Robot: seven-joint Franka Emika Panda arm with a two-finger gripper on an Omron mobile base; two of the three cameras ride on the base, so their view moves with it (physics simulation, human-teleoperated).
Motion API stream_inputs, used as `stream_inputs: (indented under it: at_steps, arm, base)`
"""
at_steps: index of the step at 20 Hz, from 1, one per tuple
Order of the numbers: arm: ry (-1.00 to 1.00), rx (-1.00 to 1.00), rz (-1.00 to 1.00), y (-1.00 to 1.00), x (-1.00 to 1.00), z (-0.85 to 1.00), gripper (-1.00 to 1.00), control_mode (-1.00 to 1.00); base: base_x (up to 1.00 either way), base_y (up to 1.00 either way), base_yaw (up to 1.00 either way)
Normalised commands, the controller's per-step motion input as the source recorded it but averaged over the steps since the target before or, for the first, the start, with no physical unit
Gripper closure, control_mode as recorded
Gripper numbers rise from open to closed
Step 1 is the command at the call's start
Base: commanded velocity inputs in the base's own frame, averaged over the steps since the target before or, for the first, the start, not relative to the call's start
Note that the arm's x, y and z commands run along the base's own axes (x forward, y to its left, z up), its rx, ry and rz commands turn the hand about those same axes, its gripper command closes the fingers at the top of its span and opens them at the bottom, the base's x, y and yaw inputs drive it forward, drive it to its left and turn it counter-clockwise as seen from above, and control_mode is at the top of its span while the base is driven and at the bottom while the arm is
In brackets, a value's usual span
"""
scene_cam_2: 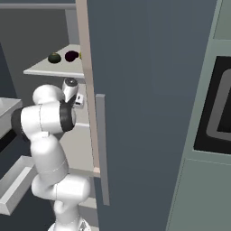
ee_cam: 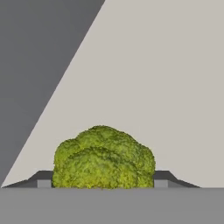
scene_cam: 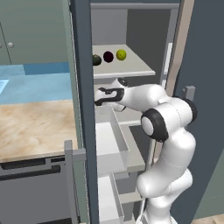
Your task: Take the broccoli and eggplant from the second highest rack and move them to the highest rack where the squash and pear are located, to maximize freezer space. Close the freezer door after rearranging.
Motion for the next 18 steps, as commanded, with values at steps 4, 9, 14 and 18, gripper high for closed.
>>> stream_inputs:
  at_steps: [4, 9, 14, 18]
  arm:
    - [-0.18, 0.0, 0.0, -0.29, -0.83, -0.08, 1.0, -1.0]
    - [-0.15, 0.0, 0.0, -0.54, -1.0, 0.1, 1.0, -1.0]
    - [-0.09, 0.0, 0.01, -0.64, -1.0, 0.55, 1.0, -1.0]
    - [-0.13, 0.0, 0.0, -0.49, -1.0, 0.95, 1.0, -1.0]
  base:
    - [0.0, 0.0, 0.0]
    - [0.0, 0.0, 0.0]
    - [0.0, 0.0, 0.0]
    - [0.0, 0.0, 0.0]
